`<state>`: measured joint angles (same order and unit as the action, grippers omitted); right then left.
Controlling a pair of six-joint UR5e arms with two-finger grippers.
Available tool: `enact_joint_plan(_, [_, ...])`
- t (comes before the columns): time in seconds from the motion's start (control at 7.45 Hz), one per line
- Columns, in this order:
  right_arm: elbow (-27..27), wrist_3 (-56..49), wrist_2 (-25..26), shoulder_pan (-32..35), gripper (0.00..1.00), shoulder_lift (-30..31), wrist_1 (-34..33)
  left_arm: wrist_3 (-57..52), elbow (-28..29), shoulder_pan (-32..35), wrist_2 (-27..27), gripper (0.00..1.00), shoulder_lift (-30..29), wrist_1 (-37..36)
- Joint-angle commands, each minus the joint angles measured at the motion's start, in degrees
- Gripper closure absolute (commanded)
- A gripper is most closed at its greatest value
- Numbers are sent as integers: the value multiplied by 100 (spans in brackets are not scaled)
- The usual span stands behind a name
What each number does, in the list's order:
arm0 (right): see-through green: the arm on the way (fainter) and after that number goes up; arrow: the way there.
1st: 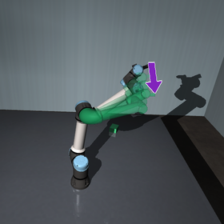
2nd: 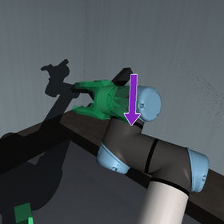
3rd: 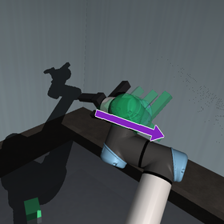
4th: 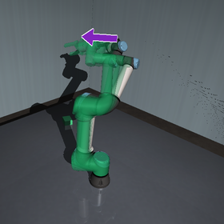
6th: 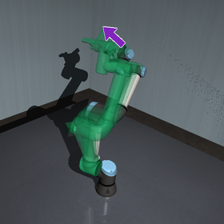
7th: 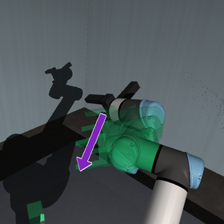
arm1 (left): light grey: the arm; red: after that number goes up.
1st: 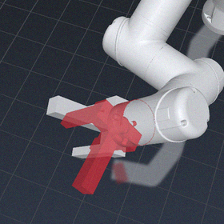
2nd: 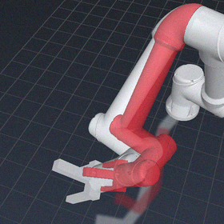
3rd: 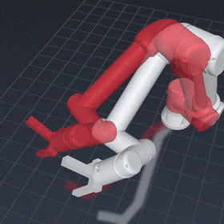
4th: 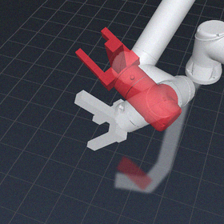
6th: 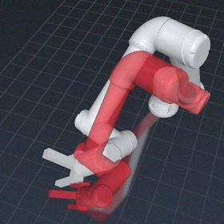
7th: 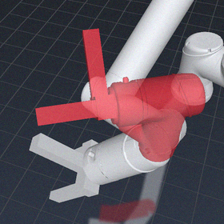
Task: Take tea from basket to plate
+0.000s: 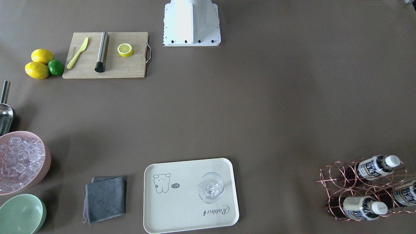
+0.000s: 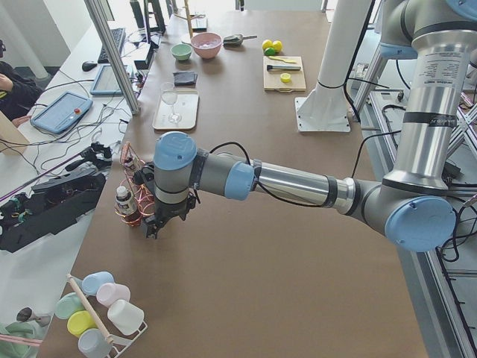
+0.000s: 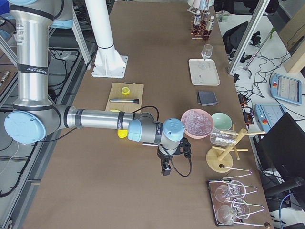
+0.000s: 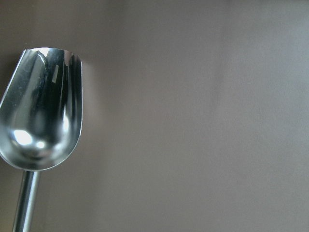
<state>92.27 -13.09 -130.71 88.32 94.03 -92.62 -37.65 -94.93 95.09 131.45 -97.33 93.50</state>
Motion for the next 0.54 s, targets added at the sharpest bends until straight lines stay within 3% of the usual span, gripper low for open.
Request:
enact_joint_plan(0.0, [-42,-1,-85,19,0,28,-2,-225,27,-559,3,2,-636,-16])
enact_joint_plan(0.4, [-95,-9,-209,10,0,28,7,-1233,457,-852,90,2,-1786,-540])
